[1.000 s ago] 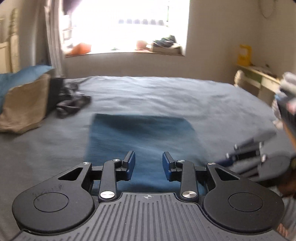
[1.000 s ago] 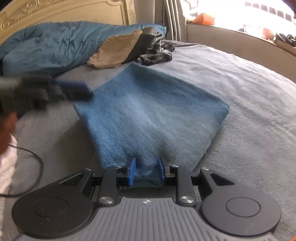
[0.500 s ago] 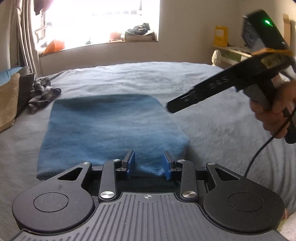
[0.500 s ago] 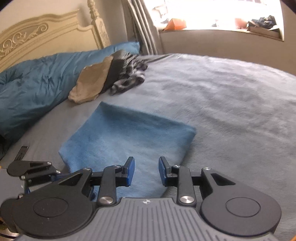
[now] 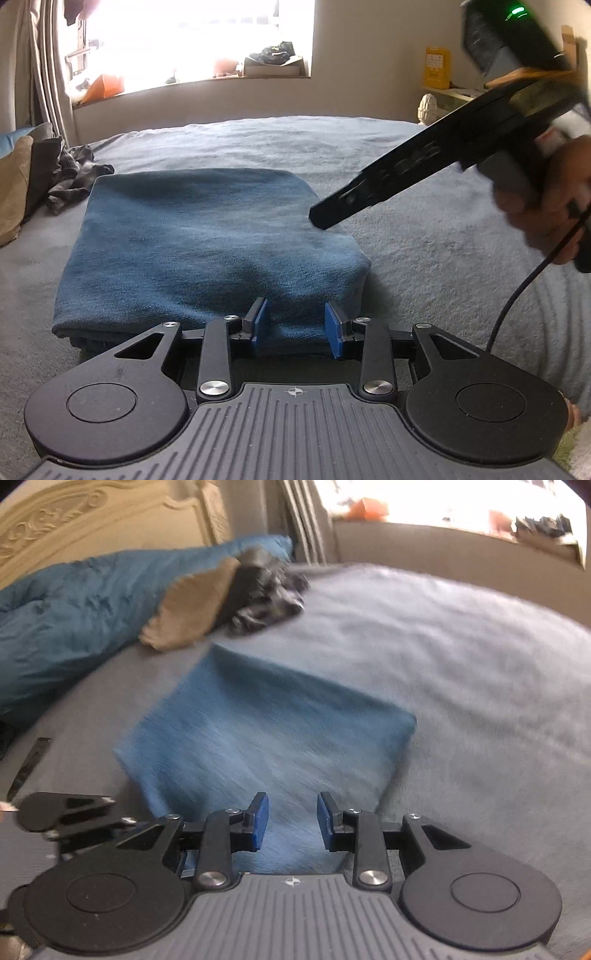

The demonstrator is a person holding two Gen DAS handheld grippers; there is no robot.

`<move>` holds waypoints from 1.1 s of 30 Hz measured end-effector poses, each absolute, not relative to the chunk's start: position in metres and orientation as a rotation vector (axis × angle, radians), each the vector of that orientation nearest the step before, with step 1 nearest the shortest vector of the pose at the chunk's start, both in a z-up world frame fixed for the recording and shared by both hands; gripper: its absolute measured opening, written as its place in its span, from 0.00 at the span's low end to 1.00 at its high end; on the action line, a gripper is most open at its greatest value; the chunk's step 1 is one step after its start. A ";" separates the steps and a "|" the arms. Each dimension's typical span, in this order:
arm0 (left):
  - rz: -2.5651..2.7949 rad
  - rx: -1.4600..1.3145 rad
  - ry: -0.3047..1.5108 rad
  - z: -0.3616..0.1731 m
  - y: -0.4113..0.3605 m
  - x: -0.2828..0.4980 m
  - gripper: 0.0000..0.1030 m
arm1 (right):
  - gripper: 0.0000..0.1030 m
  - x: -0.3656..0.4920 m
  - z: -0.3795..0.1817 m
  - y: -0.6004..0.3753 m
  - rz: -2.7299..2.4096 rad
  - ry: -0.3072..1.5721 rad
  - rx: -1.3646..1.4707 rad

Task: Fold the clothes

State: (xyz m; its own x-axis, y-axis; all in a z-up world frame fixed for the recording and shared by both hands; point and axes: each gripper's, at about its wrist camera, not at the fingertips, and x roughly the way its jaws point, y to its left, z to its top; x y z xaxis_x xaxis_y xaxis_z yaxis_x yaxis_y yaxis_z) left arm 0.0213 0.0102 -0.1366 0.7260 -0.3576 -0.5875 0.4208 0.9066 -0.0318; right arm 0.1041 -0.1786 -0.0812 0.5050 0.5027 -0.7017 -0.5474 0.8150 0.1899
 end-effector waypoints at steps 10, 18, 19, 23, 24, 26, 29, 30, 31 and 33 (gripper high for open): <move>-0.432 0.049 0.605 -0.123 0.018 0.020 0.32 | 0.31 0.090 -0.118 -0.177 0.613 0.880 -0.117; -0.403 0.115 0.657 -0.129 0.003 0.028 0.33 | 0.31 0.091 -0.119 -0.183 0.627 0.892 -0.071; -0.393 0.122 0.666 -0.130 0.002 0.028 0.33 | 0.31 0.092 -0.116 -0.184 0.626 0.900 -0.060; -0.363 0.121 0.715 -0.129 -0.002 0.032 0.33 | 0.31 0.109 -0.101 -0.191 0.623 0.895 0.019; -0.353 0.116 0.732 -0.127 -0.002 0.034 0.33 | 0.31 0.115 -0.099 -0.190 0.611 0.880 0.018; -0.333 0.107 0.766 -0.125 -0.004 0.038 0.33 | 0.31 0.126 -0.097 -0.186 0.589 0.856 0.006; -0.302 0.083 0.815 -0.122 -0.006 0.045 0.33 | 0.30 0.145 -0.115 -0.179 0.566 0.884 -0.012; -0.289 0.072 0.831 -0.121 -0.006 0.048 0.33 | 0.30 0.146 -0.117 -0.177 0.566 0.885 -0.021; -0.279 0.068 0.846 -0.120 -0.007 0.050 0.33 | 0.30 0.147 -0.118 -0.175 0.567 0.884 -0.030; -0.264 0.068 0.869 -0.118 -0.008 0.052 0.33 | 0.30 0.149 -0.116 -0.172 0.562 0.895 -0.044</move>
State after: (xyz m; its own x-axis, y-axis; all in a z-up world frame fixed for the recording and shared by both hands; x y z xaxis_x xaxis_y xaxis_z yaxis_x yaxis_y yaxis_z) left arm 0.0518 -0.0079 -0.1180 0.6155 -0.2015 -0.7620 0.2567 0.9653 -0.0480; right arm 0.1494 -0.1716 -0.1159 0.4914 0.4451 -0.7486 -0.4812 0.8552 0.1926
